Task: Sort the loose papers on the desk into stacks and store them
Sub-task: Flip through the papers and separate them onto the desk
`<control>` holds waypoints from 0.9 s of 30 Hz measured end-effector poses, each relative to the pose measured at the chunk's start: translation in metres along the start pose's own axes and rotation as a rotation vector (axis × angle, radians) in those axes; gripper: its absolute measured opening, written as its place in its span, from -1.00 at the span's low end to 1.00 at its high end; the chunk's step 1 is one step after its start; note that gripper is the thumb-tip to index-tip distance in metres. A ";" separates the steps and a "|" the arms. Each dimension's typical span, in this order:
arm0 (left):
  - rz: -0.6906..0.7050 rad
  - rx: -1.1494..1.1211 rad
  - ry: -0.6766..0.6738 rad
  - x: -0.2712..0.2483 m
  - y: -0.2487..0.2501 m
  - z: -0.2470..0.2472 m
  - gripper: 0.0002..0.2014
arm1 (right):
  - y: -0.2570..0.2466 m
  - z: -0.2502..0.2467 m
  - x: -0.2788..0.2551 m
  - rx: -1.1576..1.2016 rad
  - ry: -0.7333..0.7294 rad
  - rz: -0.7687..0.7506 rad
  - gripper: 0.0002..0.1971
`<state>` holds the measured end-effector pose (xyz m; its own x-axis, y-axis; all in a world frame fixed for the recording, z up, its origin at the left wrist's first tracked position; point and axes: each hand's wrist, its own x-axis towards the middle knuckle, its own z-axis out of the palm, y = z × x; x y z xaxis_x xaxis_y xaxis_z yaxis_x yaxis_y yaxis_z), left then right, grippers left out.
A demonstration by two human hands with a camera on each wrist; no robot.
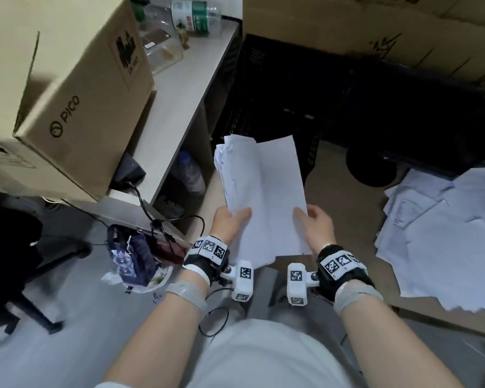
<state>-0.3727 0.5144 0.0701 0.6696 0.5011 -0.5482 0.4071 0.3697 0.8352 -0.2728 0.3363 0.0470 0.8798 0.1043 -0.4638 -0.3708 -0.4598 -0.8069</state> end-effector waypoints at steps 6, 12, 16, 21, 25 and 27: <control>-0.060 0.121 0.054 0.011 -0.026 -0.010 -0.91 | 0.051 0.008 0.007 -0.178 0.009 0.079 -0.71; -0.152 0.210 0.186 0.027 -0.061 -0.019 -0.83 | 0.074 0.009 -0.004 -0.101 0.100 0.149 -0.66; -0.195 0.250 0.167 0.035 -0.072 -0.012 -0.83 | 0.063 0.031 -0.009 0.104 -0.255 0.063 -0.85; -0.182 0.221 0.155 0.046 -0.071 -0.006 -0.77 | 0.061 0.052 -0.003 -0.080 -0.414 -0.004 -0.93; -0.205 0.305 0.195 0.055 -0.066 -0.013 -0.88 | 0.061 0.048 0.006 -0.096 -0.221 0.052 -0.92; -0.196 0.362 0.249 0.056 -0.065 -0.018 -0.84 | 0.067 0.038 0.017 -0.123 -0.046 0.181 -0.90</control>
<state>-0.3721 0.5326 -0.0156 0.4069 0.6379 -0.6538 0.7309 0.2019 0.6519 -0.2939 0.3406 -0.0293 0.7866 0.0492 -0.6155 -0.4801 -0.5781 -0.6598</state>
